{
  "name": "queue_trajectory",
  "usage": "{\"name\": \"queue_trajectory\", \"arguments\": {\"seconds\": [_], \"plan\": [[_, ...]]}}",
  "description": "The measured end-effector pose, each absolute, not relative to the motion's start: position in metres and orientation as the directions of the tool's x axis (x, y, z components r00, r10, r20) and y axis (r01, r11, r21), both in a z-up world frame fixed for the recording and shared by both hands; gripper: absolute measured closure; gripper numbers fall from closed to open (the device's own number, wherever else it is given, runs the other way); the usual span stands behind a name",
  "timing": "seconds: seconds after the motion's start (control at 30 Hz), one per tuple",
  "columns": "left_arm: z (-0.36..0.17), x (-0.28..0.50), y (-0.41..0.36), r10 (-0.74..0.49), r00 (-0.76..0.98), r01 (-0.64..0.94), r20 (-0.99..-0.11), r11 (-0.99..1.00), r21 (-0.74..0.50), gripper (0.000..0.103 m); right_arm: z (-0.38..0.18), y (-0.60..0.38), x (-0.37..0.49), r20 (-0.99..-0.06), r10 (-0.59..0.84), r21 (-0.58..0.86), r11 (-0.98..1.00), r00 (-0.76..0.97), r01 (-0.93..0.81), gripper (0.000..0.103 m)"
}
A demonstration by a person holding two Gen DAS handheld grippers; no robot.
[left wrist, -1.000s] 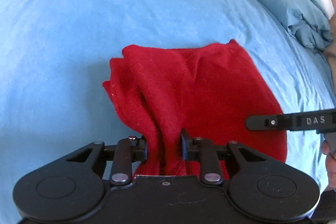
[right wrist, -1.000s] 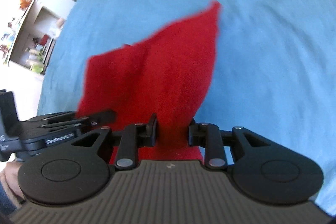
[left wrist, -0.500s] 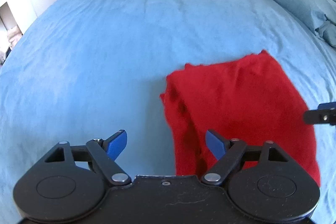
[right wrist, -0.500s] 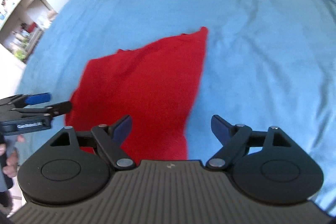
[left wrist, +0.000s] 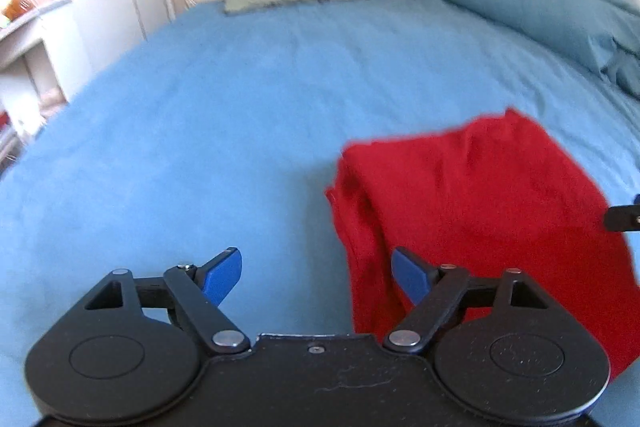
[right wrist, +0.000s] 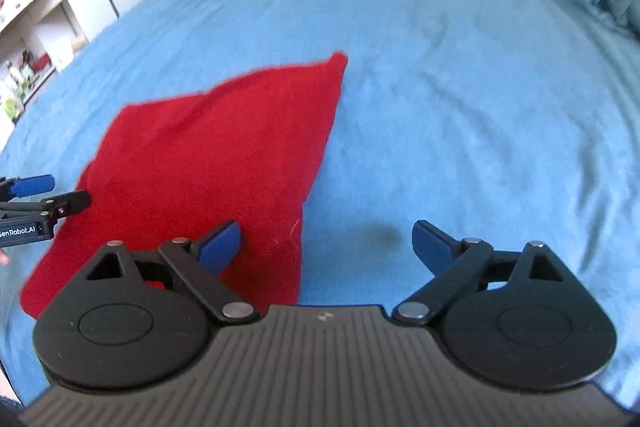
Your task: Fold small clothes
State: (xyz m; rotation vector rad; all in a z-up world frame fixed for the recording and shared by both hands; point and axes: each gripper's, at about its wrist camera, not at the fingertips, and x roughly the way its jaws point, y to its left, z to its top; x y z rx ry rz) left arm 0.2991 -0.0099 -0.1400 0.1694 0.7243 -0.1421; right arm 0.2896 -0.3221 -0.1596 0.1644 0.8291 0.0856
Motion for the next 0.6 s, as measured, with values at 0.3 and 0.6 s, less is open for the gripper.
{"name": "queue_trajectory", "arguments": {"seconds": [0.3, 0.6], "plan": [[0.000, 0.202, -0.001, -0.086, 0.836, 0.128, -0.542, 0.991, 0.040, 0.000, -0.019, -0.300, 0.185, -0.583, 0.056, 0.144, 0.989, 0.811, 0.035, 0.000], [0.057, 0.092, 0.002, -0.045, 0.870, 0.086, -0.492, 0.994, 0.063, 0.000, 0.054, -0.269, 0.068, -0.550, -0.049, 0.045, 0.995, 0.833, 0.089, 0.000]]}}
